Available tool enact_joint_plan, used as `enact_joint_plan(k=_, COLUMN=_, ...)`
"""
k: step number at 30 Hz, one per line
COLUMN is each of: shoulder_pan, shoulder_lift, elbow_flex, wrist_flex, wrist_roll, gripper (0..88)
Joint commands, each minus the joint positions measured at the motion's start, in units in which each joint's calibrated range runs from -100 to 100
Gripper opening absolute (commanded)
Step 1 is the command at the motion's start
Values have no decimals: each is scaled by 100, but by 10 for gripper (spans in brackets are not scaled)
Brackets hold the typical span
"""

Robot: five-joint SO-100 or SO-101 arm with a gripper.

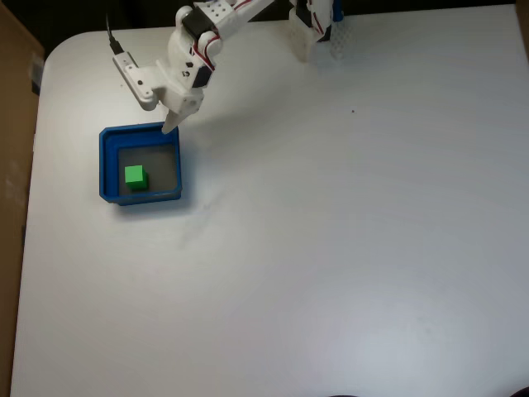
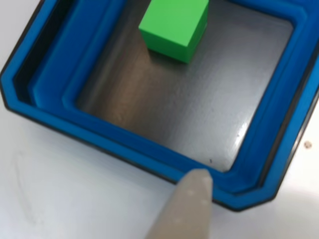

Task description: Pick up green cube and drop it in the blue box

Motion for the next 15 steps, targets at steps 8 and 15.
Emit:
enact_joint_plan(k=8, shoulder_pan=28, shoulder_lift=-2272, elbow_flex=2116, wrist_flex=-131, wrist_roll=20, gripper=104)
enact_joint_plan(k=15, shoulder_pan=28, shoulder_lift=-3326, elbow_flex=3047, wrist_flex=-140, wrist_roll=24, gripper=79)
